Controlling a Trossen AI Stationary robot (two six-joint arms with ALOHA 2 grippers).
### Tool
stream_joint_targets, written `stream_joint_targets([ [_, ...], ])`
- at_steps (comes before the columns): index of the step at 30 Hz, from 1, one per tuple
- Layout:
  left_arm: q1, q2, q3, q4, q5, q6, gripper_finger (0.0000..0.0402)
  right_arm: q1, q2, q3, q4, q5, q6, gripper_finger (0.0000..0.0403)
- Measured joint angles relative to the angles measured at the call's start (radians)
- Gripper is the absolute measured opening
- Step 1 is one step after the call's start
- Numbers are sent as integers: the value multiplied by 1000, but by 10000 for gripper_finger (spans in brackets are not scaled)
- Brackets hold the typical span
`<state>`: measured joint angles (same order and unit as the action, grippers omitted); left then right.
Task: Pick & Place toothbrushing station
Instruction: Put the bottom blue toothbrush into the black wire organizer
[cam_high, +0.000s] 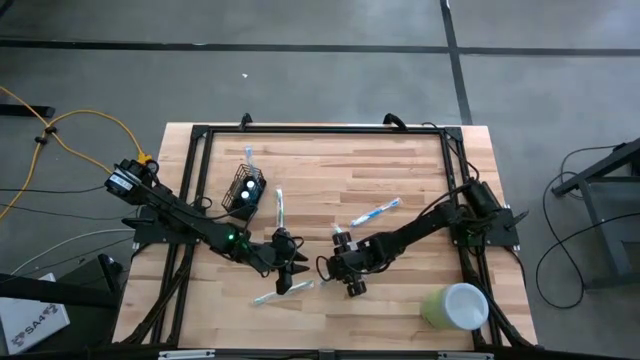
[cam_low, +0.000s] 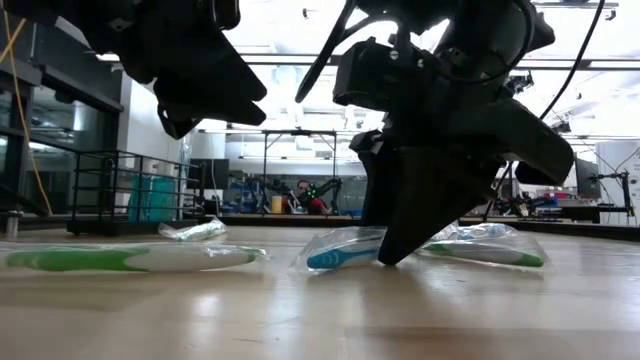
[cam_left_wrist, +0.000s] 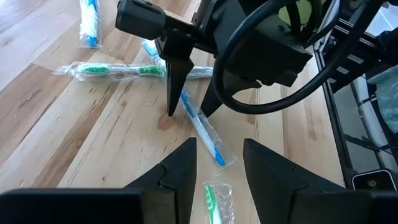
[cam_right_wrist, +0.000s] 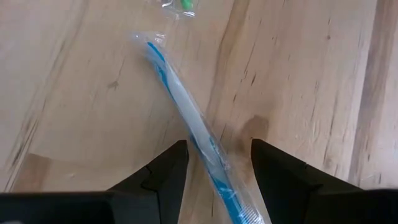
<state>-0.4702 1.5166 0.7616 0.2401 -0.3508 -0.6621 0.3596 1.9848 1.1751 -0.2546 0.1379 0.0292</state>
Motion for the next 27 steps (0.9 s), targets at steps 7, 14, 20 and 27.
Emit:
stream_joint_targets([
  [7,0,0,0,0,0,0,128,0,-22,-3,24,-5,0,173],
  [14,0,0,0,0,0,0,128,0,-18,-3,26,-17,4,168],
  [20,0,0,0,0,0,0,128,0,-18,-3,27,-42,4,134],
  [27,0,0,0,0,0,0,128,0,-18,-3,27,-42,4,83],
])
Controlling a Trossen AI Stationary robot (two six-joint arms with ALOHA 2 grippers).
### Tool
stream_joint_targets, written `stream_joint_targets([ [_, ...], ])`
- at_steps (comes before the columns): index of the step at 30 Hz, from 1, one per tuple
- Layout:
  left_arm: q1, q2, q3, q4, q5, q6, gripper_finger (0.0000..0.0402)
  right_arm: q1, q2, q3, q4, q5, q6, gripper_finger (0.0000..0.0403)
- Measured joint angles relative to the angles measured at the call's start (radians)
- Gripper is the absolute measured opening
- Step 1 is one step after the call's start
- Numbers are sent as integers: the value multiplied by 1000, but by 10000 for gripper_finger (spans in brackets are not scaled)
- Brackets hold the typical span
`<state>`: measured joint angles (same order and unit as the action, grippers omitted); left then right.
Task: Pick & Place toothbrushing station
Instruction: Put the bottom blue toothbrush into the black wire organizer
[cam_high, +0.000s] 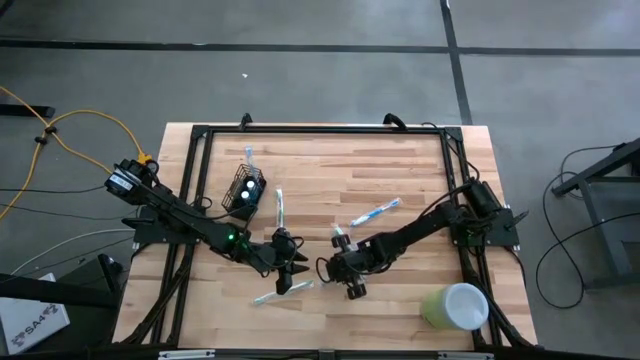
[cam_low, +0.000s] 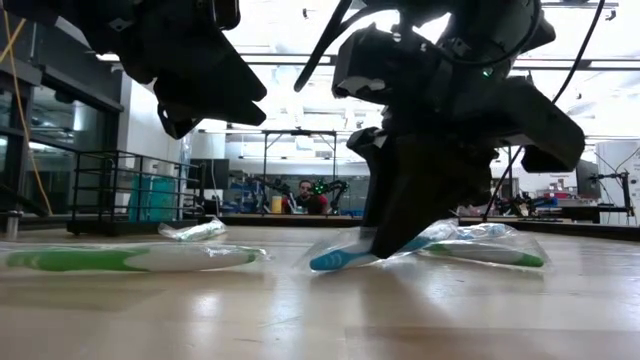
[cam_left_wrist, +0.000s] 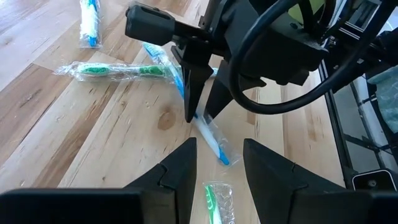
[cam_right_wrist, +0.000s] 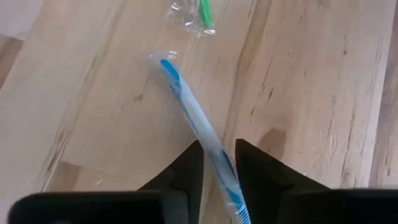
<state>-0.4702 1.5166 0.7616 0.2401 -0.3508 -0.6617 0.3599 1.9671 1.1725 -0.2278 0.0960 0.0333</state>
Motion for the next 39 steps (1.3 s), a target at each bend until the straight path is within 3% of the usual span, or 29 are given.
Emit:
stream_joint_targets([
  [9,0,0,0,0,0,0,128,0,0,1,1,-24,0,14],
  [25,0,0,0,0,0,0,128,0,-6,1,-6,-15,-1,6],
  [39,0,0,0,0,0,0,128,66,-142,1,-134,133,-34,2],
])
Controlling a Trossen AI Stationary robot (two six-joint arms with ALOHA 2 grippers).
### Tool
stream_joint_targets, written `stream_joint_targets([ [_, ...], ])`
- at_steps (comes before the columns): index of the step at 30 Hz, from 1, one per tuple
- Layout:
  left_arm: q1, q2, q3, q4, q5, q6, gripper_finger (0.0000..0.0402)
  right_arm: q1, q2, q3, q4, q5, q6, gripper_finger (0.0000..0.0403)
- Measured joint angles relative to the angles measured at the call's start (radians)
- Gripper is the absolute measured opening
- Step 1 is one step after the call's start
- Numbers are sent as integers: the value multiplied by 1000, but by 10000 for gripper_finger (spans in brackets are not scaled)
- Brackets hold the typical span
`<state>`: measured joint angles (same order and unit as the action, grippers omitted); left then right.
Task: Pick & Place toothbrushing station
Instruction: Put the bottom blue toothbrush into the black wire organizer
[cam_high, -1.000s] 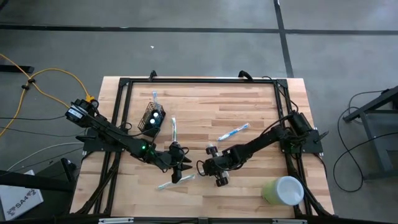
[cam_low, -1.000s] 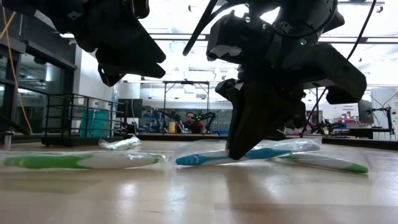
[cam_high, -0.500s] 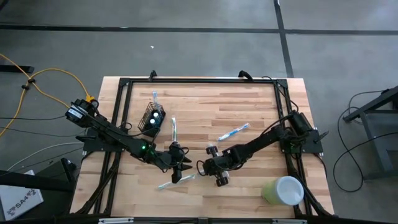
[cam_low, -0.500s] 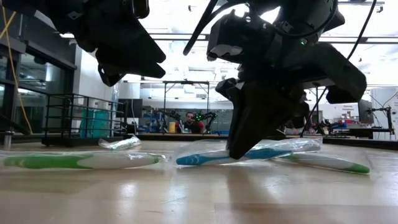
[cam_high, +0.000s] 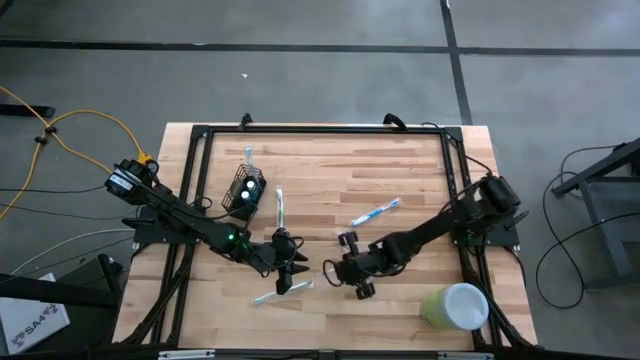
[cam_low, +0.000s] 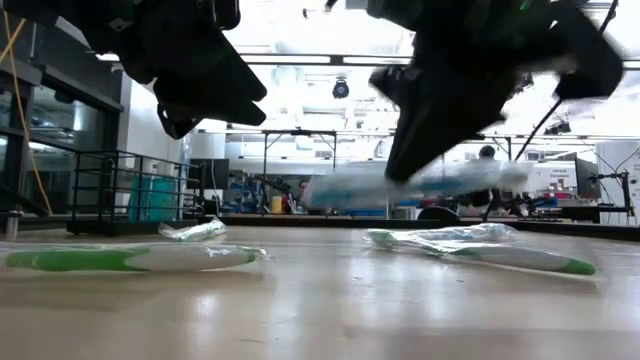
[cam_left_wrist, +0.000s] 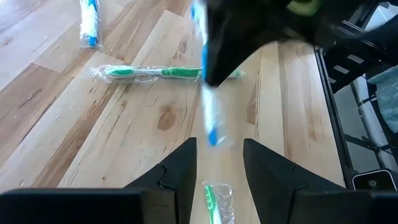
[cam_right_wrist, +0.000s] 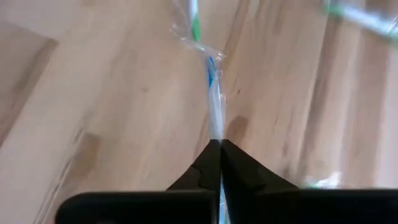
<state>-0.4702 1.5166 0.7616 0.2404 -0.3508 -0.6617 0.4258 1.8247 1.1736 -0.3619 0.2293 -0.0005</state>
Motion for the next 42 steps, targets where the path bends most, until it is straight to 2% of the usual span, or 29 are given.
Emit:
stream_joint_targets([
  [6,0,0,0,5,76,0,128,103,-59,0,13,124,-229,1],
  [12,0,0,0,57,173,10,128,202,-69,0,126,245,-450,1],
  [18,0,0,0,236,314,67,128,285,-69,0,415,383,-640,2],
  [22,10,0,0,366,443,79,128,331,-70,0,618,422,-836,3],
  [28,23,0,0,521,589,80,128,371,-70,0,835,394,-1094,3],
  [37,23,0,0,653,667,83,128,379,-70,0,813,180,-1244,3],
  [42,23,0,0,712,685,82,128,346,-70,0,815,137,-1326,3],
])
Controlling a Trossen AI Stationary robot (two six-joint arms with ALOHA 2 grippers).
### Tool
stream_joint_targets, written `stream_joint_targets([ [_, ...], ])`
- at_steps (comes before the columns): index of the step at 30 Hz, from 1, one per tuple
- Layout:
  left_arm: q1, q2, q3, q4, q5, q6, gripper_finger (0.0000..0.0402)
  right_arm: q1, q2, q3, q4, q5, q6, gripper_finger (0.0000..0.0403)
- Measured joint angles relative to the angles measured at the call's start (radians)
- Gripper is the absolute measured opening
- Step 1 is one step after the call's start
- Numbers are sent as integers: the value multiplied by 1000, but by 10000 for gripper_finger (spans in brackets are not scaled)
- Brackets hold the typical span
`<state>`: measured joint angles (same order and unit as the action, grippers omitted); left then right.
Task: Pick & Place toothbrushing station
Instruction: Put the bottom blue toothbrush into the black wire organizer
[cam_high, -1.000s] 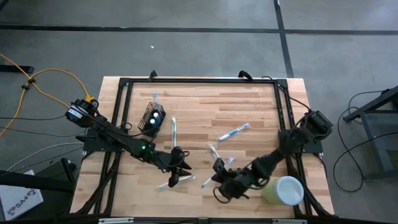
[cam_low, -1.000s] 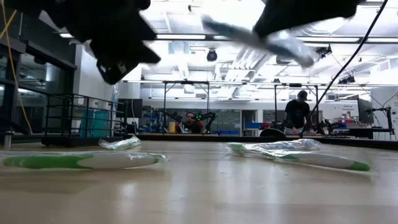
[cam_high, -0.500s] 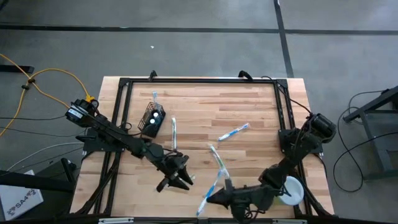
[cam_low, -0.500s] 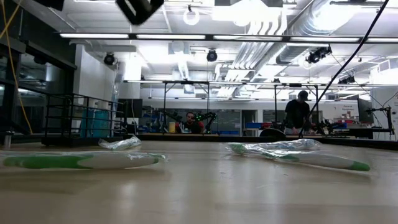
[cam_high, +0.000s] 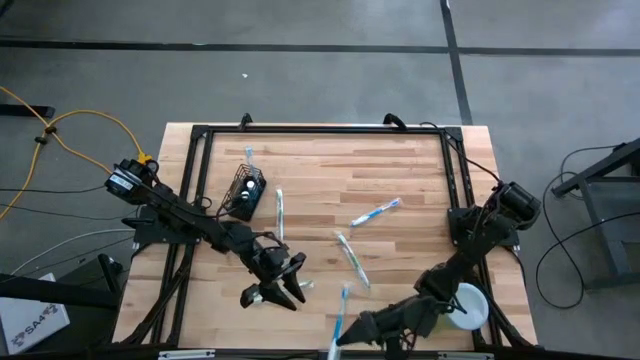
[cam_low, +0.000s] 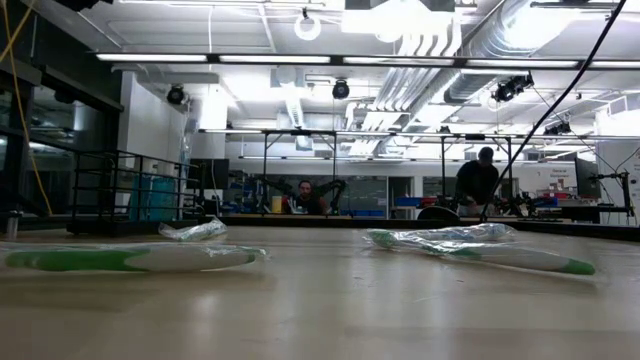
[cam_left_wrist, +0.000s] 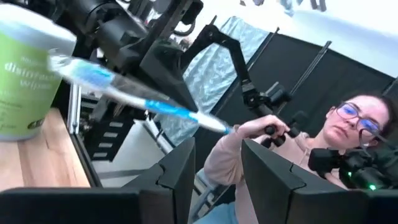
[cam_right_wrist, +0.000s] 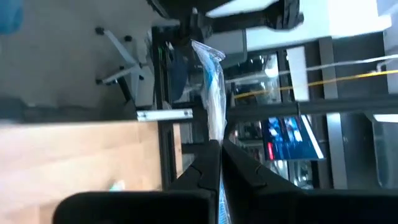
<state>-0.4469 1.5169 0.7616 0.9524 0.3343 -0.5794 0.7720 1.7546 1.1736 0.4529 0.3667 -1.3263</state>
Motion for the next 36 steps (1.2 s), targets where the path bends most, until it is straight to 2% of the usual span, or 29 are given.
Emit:
stream_joint_targets([
  [4,2,11,0,1,-81,-31,128,-53,0,0,-7,0,0,3],
  [9,41,35,0,6,-103,-108,128,-109,0,0,-60,-29,20,3],
  [13,73,51,0,5,-104,-178,128,-133,0,0,-100,-85,21,3],
  [20,115,85,0,11,-82,-255,128,-147,1,0,-163,-90,13,3],
  [32,146,111,0,40,-55,-303,128,-177,1,0,-196,-116,-28,3],
  [36,153,115,0,39,-50,-309,128,-194,1,0,-196,-168,-32,3],
])
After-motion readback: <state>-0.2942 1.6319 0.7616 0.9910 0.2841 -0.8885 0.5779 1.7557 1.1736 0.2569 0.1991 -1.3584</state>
